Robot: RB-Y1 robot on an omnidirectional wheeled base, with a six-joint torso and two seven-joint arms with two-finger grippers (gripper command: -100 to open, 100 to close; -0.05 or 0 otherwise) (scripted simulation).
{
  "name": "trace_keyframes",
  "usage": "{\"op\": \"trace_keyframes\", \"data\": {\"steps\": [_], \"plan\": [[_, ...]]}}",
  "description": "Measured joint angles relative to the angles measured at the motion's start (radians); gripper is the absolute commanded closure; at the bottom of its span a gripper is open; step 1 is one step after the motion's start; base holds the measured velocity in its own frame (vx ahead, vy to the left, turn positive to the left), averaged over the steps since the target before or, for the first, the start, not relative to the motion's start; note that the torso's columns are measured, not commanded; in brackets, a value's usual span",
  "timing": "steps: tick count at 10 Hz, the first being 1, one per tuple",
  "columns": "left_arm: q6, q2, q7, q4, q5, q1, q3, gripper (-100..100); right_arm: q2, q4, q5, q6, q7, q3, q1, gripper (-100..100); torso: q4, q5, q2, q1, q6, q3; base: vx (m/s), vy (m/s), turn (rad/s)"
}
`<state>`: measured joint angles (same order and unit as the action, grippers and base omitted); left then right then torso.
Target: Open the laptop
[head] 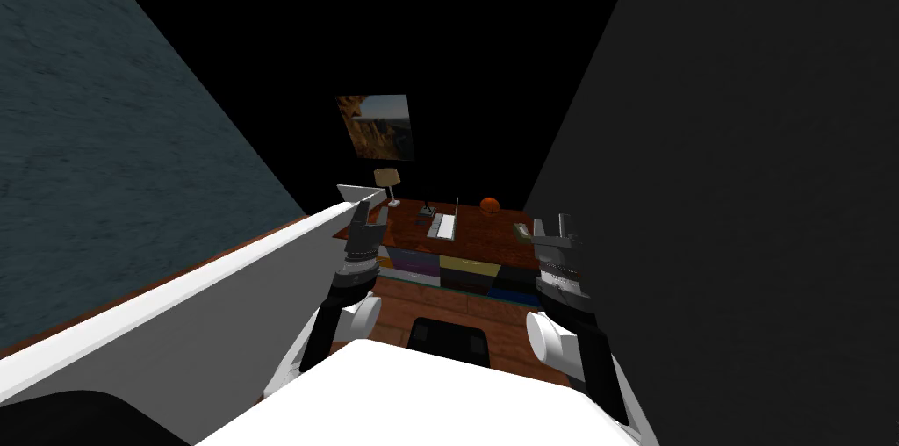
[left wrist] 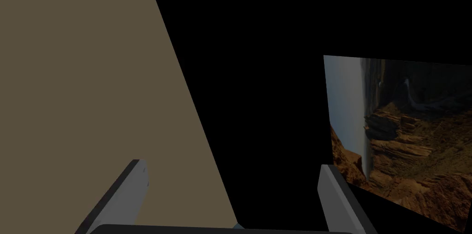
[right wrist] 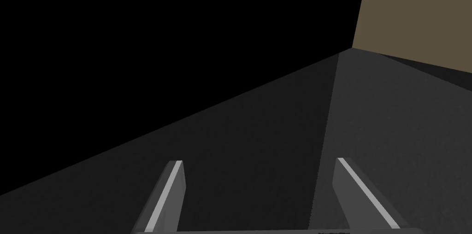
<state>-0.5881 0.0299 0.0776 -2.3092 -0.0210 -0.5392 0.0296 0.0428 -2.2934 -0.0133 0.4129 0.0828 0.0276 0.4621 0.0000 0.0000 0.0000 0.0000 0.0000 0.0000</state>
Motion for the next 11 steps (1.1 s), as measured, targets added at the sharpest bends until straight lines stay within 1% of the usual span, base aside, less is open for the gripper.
{"op": "trace_keyframes", "data": {"steps": [1,2,9,10,11], "plan": [[0.0,0.0,0.0,0.0,0.0,0.0,0.0,0,0.0,0.0,0.0,0.0,0.0,0.0,0.0,0,0.041,0.0,0.04,0.0,0.0,-0.082,0.0,0.0,0.0],[0.0,0.0,0.0,0.0,0.0,0.0,0.0,0,0.0,0.0,0.0,0.0,0.0,0.0,0.0,0,0.105,0.0,0.104,0.0,0.0,-0.209,0.0,0.0,0.0],[0.0,0.0,0.0,0.0,0.0,0.0,0.0,0,0.0,0.0,0.0,0.0,0.0,0.0,0.0,0,0.617,0.0,0.618,0.0,0.0,-1.234,0.0,0.0,0.0],[0.0,0.0,0.0,0.0,0.0,0.0,0.0,-100,0.0,0.0,0.0,0.0,0.0,0.0,0.0,0,0.691,0.0,0.691,0.0,0.0,-1.382,0.023,-0.035,-0.045],[0.009,0.025,0.001,0.005,-0.003,0.004,-0.008,-100,0.0,0.0,0.0,0.0,0.0,0.0,0.0,0,0.724,0.0,0.724,-0.002,0.0,-1.451,0.036,-0.065,-0.042]]}}
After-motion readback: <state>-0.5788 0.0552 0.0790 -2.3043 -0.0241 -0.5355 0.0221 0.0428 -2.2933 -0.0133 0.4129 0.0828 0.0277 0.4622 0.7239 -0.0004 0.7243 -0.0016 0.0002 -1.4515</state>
